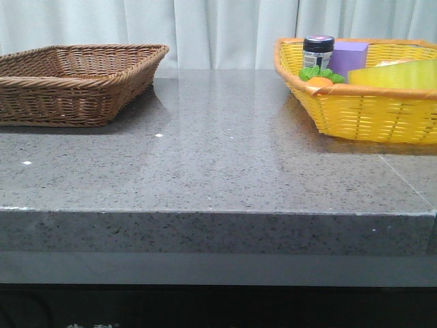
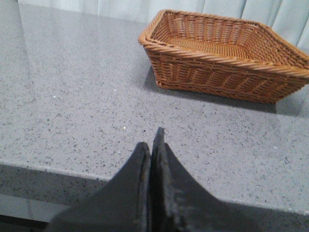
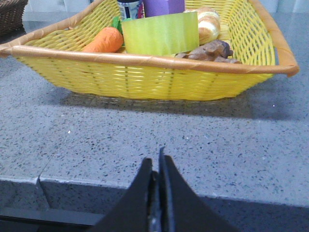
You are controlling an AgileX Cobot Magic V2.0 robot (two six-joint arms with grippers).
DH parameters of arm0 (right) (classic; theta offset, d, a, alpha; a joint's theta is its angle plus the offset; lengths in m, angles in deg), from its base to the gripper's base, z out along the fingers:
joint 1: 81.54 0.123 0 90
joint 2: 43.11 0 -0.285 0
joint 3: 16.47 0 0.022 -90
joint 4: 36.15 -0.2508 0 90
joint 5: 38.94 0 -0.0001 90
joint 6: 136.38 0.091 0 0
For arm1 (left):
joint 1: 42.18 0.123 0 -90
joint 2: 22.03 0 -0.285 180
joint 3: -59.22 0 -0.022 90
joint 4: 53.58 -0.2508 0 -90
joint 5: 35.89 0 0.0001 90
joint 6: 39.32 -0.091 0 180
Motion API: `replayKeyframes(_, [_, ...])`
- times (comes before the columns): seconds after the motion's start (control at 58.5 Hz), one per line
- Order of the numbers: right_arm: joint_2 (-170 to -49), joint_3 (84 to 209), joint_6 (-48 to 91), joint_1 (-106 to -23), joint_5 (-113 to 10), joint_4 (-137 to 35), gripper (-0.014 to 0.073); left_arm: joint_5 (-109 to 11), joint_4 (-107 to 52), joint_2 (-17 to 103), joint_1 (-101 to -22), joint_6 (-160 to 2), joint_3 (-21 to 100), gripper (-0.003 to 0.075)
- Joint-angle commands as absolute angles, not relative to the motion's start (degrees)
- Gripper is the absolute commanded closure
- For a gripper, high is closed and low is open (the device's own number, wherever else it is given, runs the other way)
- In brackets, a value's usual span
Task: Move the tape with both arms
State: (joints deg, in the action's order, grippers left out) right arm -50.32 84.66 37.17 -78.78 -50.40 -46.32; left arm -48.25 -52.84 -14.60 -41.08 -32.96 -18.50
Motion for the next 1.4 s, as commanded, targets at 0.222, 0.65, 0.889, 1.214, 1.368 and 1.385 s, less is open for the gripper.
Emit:
replayKeyframes(0.222, [-48.8, 86.2, 37.1, -79.0, -45.4, -46.4, 0.0632, -43.2, -52.7, -15.6, -41.1, -32.8, -20.7, 0.074])
replayKeyframes(0.65, [-48.8, 86.2, 37.1, -79.0, -45.4, -46.4, 0.0632, -43.2, -52.7, -15.6, -41.1, -32.8, -20.7, 0.074])
replayKeyframes(0.889, [-48.8, 86.2, 37.1, -79.0, -45.4, -46.4, 0.0632, -43.2, -52.7, -15.6, -41.1, -32.8, -20.7, 0.074])
replayKeyframes(1.214, [-48.8, 86.2, 37.1, -79.0, -44.9, -46.5, 0.0632, -40.5, -51.0, -15.6, -41.1, -32.8, -20.7, 0.074])
replayKeyframes(1.368, [-48.8, 87.7, 37.1, -79.0, -42.5, -46.5, 0.0632, -40.0, -50.8, -15.6, -41.2, -32.8, -18.9, 0.074])
replayKeyframes(1.385, [-48.8, 88.5, 37.1, -79.0, -42.8, -46.5, 0.0632, -40.0, -50.8, -15.6, -41.2, -32.8, -18.2, 0.074])
